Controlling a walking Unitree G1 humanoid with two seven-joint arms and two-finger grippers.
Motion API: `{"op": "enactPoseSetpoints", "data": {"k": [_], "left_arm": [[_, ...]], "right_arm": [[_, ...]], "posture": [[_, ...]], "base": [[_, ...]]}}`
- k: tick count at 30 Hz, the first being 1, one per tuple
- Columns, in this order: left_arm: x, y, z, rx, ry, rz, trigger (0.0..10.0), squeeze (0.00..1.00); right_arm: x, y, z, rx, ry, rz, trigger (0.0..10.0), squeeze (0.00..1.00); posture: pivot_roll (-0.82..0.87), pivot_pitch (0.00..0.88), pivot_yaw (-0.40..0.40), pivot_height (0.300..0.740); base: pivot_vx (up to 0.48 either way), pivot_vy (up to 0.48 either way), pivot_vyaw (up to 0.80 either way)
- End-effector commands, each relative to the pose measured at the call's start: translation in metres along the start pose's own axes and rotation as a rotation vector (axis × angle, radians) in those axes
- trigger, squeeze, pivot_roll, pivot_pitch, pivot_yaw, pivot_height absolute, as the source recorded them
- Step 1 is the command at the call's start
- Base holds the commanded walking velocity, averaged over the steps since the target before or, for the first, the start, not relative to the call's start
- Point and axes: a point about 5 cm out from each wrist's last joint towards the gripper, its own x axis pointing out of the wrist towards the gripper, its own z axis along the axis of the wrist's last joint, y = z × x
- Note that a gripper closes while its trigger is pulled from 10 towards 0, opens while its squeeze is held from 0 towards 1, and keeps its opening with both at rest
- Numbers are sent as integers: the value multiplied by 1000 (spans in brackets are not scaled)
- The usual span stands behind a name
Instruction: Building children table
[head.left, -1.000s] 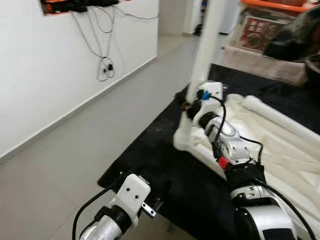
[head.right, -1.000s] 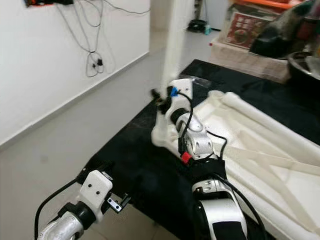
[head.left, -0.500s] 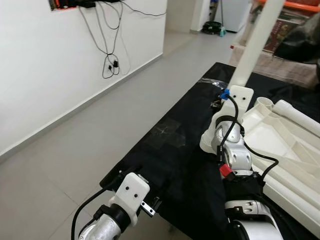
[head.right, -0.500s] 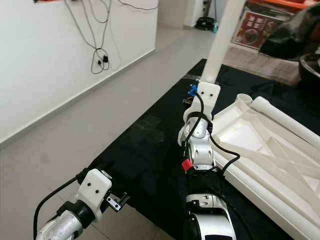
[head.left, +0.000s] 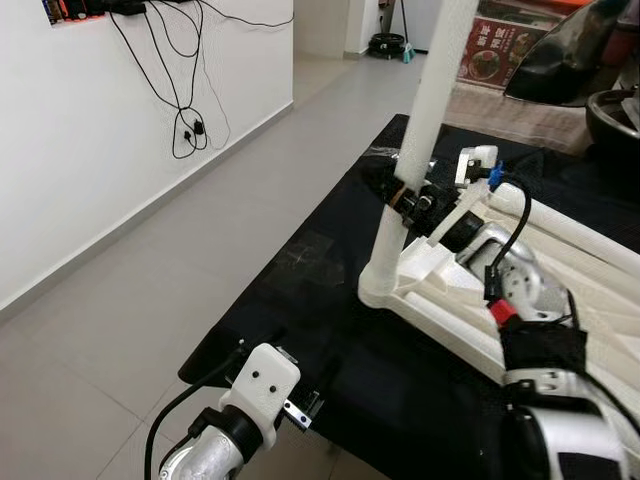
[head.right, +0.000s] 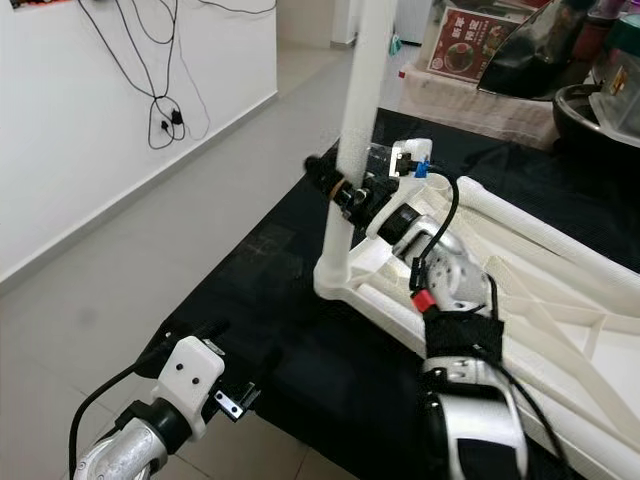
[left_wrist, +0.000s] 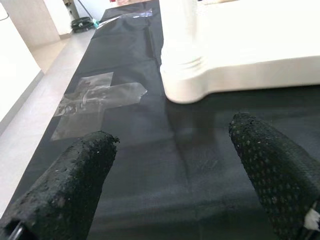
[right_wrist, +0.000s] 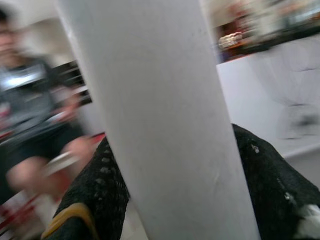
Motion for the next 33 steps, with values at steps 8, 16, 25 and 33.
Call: {"op": "enactPoseSetpoints", "data": {"k": [8, 16, 25, 33], "left_arm": [[-2, 0, -4, 1, 19, 3, 10000, 0], [-2, -1, -4, -1, 20, 2, 10000, 0], [-2, -2, -5, -3, 20, -5, 10000, 0], [-2, -3, -5, -2, 17, -9, 10000, 0]], "right_arm": [[15, 7, -34, -4, 140, 105, 0, 0], [26, -11, -29, -108, 48, -288, 0, 0], [-18, -43, -36, -280, 123, -1113, 0, 0], [-42, -20, -46, -308, 106, -1529, 0, 0]], "posture": [[140, 81, -55, 740], [134, 74, -56, 740], [124, 69, -52, 740], [120, 60, -55, 740]], "base": [[0, 0, 0], [0, 0, 0], [0, 0, 0], [0, 0, 0]]}}
